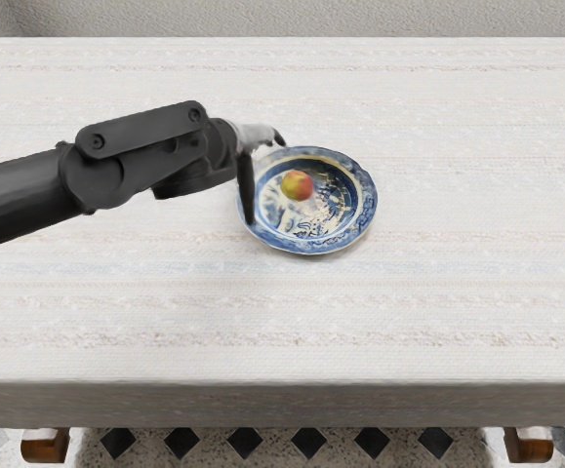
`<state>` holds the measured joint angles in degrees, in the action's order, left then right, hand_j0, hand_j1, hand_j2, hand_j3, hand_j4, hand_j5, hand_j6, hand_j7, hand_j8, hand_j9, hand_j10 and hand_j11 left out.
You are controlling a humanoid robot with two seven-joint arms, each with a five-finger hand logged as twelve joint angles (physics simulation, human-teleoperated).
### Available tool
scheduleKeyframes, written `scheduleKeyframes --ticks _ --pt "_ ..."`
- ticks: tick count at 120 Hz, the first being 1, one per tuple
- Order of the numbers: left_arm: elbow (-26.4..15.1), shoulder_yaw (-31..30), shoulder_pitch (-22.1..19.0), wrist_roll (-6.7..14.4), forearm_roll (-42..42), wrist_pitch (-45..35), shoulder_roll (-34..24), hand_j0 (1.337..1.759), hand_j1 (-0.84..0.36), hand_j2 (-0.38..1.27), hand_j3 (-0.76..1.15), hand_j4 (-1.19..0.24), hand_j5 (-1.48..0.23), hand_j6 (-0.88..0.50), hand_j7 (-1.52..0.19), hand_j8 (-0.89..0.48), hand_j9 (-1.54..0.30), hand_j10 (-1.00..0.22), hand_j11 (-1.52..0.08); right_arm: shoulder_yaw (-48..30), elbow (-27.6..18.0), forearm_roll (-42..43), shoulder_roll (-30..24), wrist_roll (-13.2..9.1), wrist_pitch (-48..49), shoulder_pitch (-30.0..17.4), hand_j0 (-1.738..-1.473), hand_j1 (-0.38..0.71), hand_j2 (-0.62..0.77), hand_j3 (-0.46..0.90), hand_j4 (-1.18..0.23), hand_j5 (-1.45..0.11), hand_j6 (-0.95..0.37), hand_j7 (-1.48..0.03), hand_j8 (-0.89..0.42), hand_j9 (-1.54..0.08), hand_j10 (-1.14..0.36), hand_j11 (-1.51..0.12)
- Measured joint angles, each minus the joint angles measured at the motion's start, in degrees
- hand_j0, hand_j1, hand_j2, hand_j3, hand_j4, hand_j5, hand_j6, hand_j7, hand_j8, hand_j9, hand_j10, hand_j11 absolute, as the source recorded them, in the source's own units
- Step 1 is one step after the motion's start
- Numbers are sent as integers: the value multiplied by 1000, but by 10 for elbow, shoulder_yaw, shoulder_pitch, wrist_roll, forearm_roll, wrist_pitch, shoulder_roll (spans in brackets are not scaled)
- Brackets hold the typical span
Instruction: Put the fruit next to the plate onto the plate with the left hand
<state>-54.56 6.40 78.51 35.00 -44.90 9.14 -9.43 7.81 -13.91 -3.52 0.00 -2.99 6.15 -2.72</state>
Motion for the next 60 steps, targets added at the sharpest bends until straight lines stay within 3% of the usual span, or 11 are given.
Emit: scheduleKeyframes --ticks 16,28,42,60 --pt "-1 105 -26 0 167 168 -132 1658 299 38 0 -54 -77 -30 -75 -32 -72 -56 -72 0 0 0 0 0 0 0 -1658 -333 -3 0 -13 -17 -13 -17 -13 -17 -13 -17" --pt "-1 174 -89 0 298 224 -234 1658 316 23 0 -36 -49 -22 -48 -23 -46 -37 -46 0 -1 0 0 0 0 0 -1658 -333 -3 0 -13 -17 -13 -17 -13 -17 -13 -17" --pt "-1 212 -141 0 411 247 -283 1658 330 13 0 -20 -28 -12 -28 -13 -27 -21 -27 0 -1 0 0 0 0 0 -1658 -333 -3 0 -13 -17 -13 -17 -13 -17 -13 -17" --pt "-1 227 -191 0 470 256 -313 1658 340 7 0 -9 -14 -5 -13 -6 -13 -10 -13 0 -1 0 0 0 0 0 -1658 -333 -3 0 -13 -17 -13 -17 -13 -17 -13 -17"
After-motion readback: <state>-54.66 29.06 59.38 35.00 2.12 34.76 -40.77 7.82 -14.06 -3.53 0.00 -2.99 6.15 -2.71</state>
